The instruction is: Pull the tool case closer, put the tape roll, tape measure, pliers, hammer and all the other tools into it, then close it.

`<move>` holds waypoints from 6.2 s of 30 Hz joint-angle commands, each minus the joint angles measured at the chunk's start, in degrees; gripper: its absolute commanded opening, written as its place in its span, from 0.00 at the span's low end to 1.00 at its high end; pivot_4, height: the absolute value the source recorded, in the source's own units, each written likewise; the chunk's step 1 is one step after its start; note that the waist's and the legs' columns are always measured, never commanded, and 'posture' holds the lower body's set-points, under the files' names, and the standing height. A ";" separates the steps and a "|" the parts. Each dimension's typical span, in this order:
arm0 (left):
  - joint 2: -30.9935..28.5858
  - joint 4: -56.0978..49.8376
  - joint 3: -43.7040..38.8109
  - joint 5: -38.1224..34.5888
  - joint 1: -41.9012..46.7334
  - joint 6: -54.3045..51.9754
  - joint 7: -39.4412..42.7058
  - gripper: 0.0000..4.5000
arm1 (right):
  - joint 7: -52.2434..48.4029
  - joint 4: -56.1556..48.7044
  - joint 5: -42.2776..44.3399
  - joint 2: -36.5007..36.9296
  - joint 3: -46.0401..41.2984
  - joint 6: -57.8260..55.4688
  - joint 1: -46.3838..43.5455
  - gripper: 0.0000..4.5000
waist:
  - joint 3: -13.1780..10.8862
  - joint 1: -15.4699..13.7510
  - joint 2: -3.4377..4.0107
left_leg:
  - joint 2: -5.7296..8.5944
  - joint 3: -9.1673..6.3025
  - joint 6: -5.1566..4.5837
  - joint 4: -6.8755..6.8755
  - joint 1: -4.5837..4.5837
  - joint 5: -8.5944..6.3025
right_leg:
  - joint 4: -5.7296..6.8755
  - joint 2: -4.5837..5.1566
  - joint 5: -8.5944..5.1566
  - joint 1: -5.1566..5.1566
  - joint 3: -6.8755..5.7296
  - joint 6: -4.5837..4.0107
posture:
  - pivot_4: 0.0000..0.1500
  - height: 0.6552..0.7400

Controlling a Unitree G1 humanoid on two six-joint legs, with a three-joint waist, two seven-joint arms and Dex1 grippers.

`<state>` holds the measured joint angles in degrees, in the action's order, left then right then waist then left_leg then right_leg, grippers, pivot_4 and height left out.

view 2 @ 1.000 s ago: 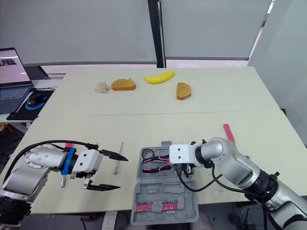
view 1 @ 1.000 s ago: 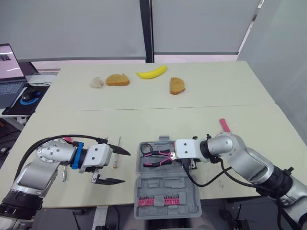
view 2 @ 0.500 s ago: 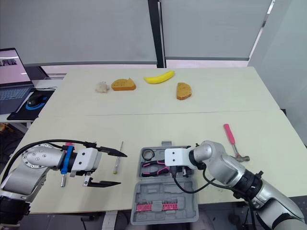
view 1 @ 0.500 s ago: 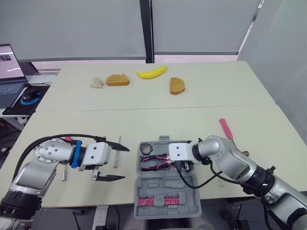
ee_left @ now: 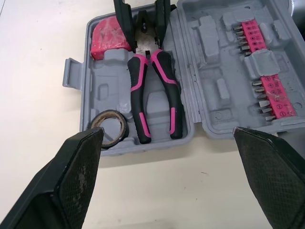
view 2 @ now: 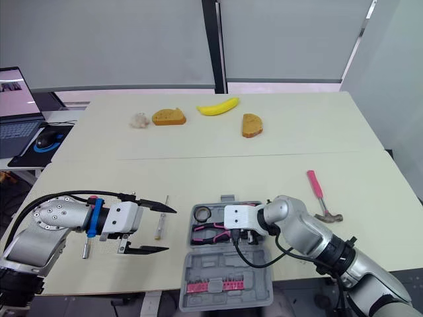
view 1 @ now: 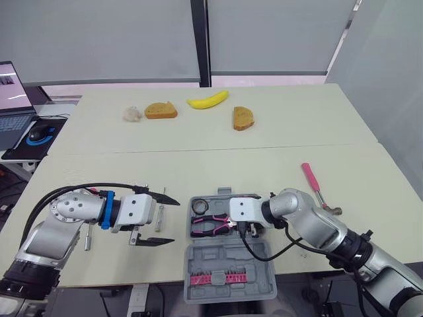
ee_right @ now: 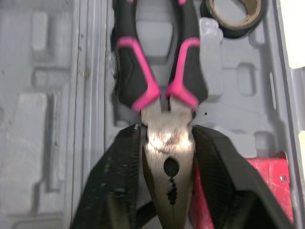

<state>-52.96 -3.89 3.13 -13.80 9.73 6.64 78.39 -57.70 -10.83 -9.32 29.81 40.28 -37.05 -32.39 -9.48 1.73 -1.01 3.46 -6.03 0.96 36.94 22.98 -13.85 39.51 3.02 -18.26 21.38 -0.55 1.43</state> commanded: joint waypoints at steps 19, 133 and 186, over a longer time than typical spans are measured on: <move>-0.12 0.18 -0.14 0.99 0.29 1.31 -1.13 1.00 | 3.82 2.74 4.55 -7.13 -5.84 10.63 2.03 0.23 | 0.00 0.01 0.00 | -0.01 0.01 0.01 0.00 -0.04 0.00 | 0.07 0.00 0.00 0.01 0.01 0.00 | 1.00 0.95; 20.29 26.45 13.81 21.41 11.08 5.02 -17.69 0.00 | 1.69 16.53 3.30 0.67 -20.26 30.07 14.28 0.00 | 0.13 -0.21 0.06 | 0.02 0.06 0.05 0.06 -0.32 0.04 | 0.31 0.02 -0.01 -0.27 0.01 -0.01 | 1.00 0.95; 6.24 7.69 -32.07 -9.20 -16.02 -20.49 -25.43 0.20 | 9.75 -16.31 15.85 15.12 -63.98 8.07 38.91 0.05 | 0.12 -0.29 0.11 | -0.03 0.07 0.04 -0.03 -0.09 0.02 | 0.07 0.07 -0.03 -0.10 0.05 -0.03 | 1.00 0.95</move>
<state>-46.88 6.95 -24.62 -20.55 -4.59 -12.00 54.25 -48.44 -24.88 4.83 44.92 -19.58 -28.36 5.50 -9.35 1.45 -0.90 3.43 -5.96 1.00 36.91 22.89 -13.83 39.56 3.10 -18.28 21.27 -0.50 1.41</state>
